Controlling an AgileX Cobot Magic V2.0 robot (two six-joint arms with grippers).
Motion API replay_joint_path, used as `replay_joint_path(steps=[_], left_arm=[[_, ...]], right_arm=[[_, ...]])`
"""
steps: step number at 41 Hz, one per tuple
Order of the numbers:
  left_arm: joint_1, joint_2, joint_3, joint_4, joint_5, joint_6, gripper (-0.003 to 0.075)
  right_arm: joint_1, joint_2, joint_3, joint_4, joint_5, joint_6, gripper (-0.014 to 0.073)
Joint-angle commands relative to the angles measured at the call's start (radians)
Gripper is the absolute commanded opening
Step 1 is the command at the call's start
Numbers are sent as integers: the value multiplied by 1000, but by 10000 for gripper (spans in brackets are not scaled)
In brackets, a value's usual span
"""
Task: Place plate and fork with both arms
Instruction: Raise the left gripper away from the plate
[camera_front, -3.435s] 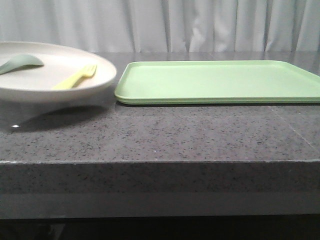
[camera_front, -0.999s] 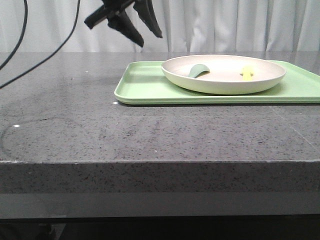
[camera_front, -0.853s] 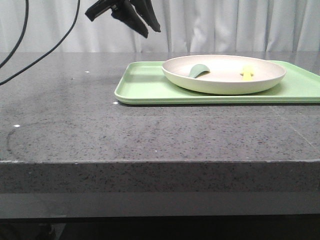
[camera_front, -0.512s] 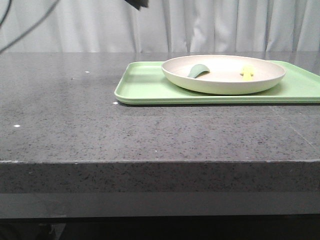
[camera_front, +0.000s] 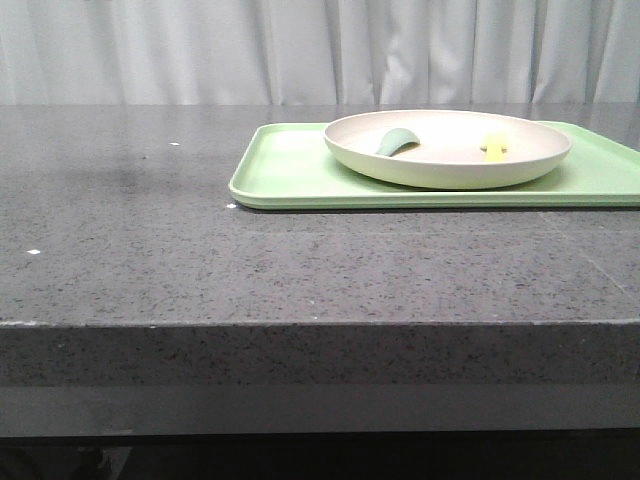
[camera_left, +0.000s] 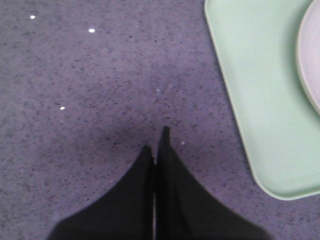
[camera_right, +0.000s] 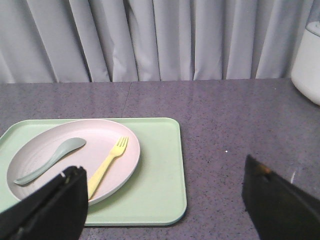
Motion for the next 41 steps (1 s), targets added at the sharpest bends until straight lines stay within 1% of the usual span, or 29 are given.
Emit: replay_joint_path(steps=[1,4,11,14,17,24,32,37,41], left_arm=[[21,-146,138,24,-196,-15,-18],[23,-219,279,50,-305,-15,-18],[23,-428,619,54,-583,-15,-18],[23,-536,749,54,-682,-15,-18],[23,-644,856,52,-747,-15,-18],[23,-933,1064,50,-862,-15,-18],[23,-1246,1214,50,-962,-15,-18],[23,-1338,1252,50,-965,-15,-18],[23,-1356,1262,50,-960,-15,-18]], right_arm=[[-6,11,-18,-2,-82,-9,644],[-6,11,-2,-2,-91,-9,644],[-6,11,10,-2,-94,-9,644],[-6,11,10,-2,-108,-9,644],[-6,11,10,-2,-118,-9,644],[-6,11,10,-2,-118,-9,644],[-5,21,9,-2,-108,-9,644],[10,89,-34,-2,-57,-9,644],[27,198,-102,6,9,-9,644]])
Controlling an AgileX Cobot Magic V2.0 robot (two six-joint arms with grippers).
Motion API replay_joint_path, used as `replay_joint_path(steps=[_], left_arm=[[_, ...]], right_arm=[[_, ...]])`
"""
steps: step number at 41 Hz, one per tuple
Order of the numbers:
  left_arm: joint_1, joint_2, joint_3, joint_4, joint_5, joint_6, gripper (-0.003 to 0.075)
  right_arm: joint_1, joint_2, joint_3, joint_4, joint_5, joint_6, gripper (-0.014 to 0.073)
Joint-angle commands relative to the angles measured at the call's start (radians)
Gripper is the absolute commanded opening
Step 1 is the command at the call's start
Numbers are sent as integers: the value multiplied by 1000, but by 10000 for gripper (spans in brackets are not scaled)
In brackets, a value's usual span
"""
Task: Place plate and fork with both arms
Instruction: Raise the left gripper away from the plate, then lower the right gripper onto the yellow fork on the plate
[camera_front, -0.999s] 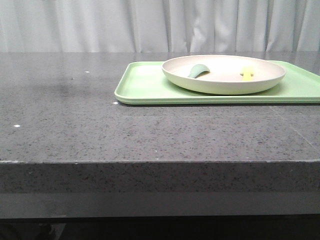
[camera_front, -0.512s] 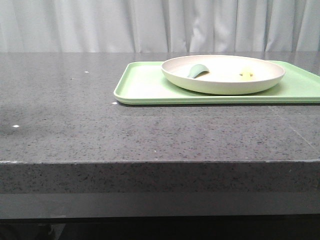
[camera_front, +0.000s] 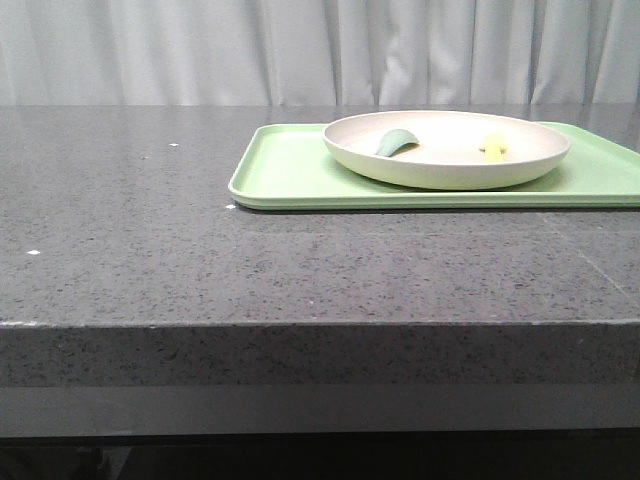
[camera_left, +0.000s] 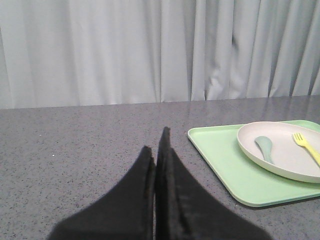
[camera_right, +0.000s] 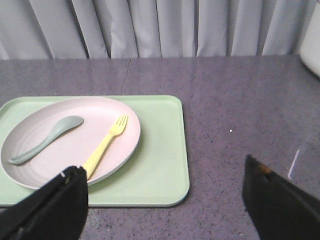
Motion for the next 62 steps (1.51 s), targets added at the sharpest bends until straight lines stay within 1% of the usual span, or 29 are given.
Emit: replay_joint_path(steps=[1,8,11,15,21,27,36,44,59,62], left_arm=[[1,-3,-20,2,-83,-11,-18],[1,-3,-20,2,-89,-11,-18],[1,-3,-20,2,-89,-11,-18],[1,-3,-20,2,-89,-11,-18],[1,-3,-20,2,-89,-11,-18],[1,-3,-20,2,-89,-11,-18],[1,-3,-20,2,-89,-11,-18],[1,-3,-20,2,-89,-11,-18],[1,-3,-20,2,-89,-11,-18],[1,-3,-20,2,-89,-11,-18]], right_arm=[[15,97,-87,10,-9,-9,644],[63,314,-217,88,78,-9,644],[102,413,-267,112,91,-9,644],[147,531,-327,113,93,-8,644],[142,700,-441,113,152,41,644],[130,831,-546,112,184,48,643],[159,974,-700,112,203,48,643],[173,1089,-784,112,235,48,643],[173,1194,-807,112,242,48,643],[173,1201,-807,112,242,48,627]])
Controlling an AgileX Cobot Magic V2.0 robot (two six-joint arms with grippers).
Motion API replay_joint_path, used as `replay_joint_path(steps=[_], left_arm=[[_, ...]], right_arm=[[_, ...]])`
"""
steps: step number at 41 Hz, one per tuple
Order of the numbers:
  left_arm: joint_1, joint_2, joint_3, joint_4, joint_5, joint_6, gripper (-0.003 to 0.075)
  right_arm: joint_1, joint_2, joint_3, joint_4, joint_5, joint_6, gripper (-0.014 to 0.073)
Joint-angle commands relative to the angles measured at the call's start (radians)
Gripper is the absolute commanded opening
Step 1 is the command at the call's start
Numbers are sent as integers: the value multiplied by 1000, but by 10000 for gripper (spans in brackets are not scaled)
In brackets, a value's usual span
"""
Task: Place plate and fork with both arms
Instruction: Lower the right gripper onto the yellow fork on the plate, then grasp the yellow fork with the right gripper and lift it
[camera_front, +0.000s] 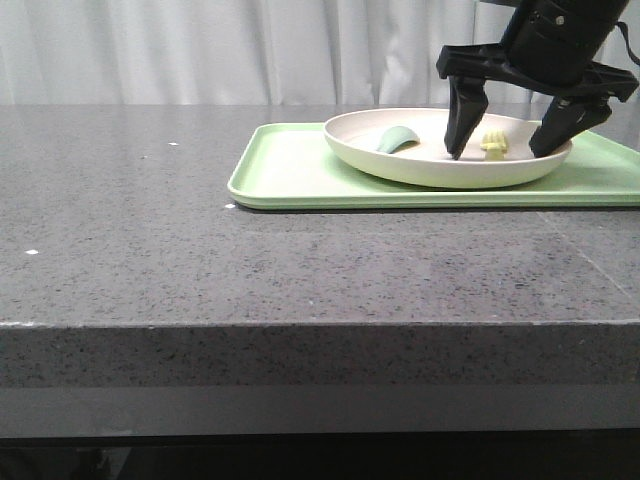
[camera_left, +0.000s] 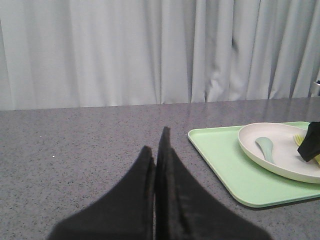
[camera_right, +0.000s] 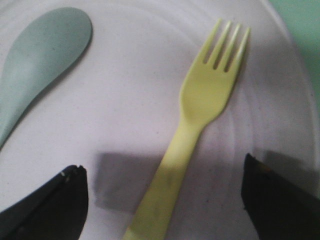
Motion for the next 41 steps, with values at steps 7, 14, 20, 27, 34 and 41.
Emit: replay_joint_path(steps=[7,14,20,27,34,41], left_arm=[[1,9,-28,0,-85,-11,-18],[1,9,-28,0,-85,-11,-18],[1,9,-28,0,-85,-11,-18],[1,9,-28,0,-85,-11,-18],[1,9,-28,0,-85,-11,-18],[1,9,-28,0,-85,-11,-18]], right_arm=[[-1,-32,-31,1,-31,3,505],[-1,-32,-38,1,-27,3,280],[-1,-33,-55,2,-25,3,69],[-1,-35,-109,2,8,3,-46],[-7,-67,-162,2,63,3,-50],[-57,-125,-168,-32,85,3,-50]])
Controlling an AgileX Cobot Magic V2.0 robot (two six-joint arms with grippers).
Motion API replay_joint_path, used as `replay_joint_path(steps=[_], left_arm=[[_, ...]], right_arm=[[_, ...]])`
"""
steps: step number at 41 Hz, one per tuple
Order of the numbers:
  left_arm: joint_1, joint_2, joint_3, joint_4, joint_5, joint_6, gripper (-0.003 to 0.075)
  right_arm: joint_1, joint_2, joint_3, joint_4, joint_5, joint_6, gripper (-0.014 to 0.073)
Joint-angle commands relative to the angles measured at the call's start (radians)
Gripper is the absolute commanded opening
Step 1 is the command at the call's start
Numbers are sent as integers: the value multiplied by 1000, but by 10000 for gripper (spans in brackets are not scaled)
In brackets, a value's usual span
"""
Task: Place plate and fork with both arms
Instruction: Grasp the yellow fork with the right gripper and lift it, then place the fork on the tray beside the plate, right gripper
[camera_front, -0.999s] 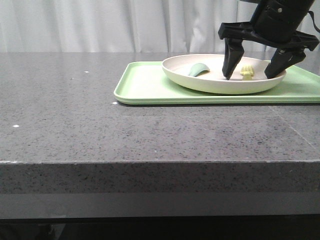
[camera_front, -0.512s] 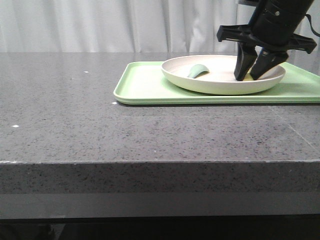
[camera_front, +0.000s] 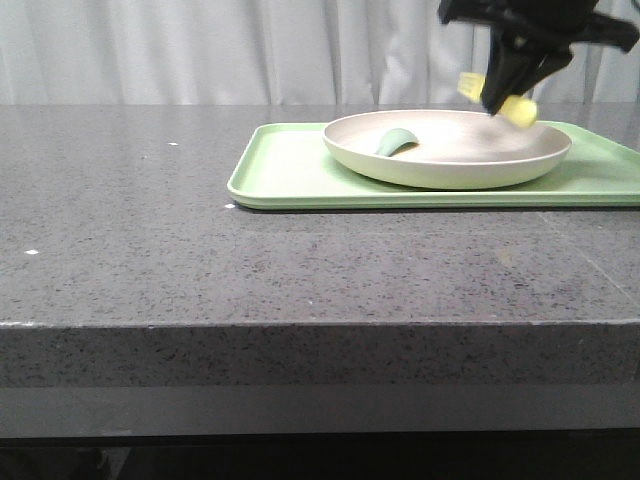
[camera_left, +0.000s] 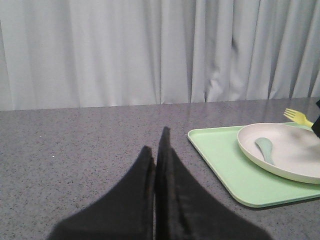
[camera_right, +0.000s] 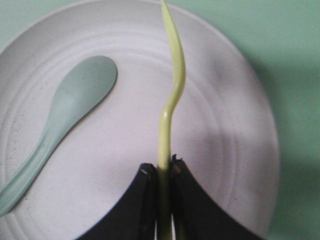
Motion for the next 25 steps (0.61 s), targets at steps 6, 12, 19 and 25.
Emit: replay_joint_path(steps=[6,12,19,25], left_arm=[[1,9,-28,0,-85,-11,-18],[1,9,-28,0,-85,-11,-18],[1,9,-28,0,-85,-11,-18],[1,9,-28,0,-85,-11,-18]], right_arm=[[-108,-91,-29,-88,-3,1,-50],[-162,-56,12,-96,10,-5,-46],[-190,-2,27,-96,18,-6,-46],[-187,9,27,-96,16,-7,-46]])
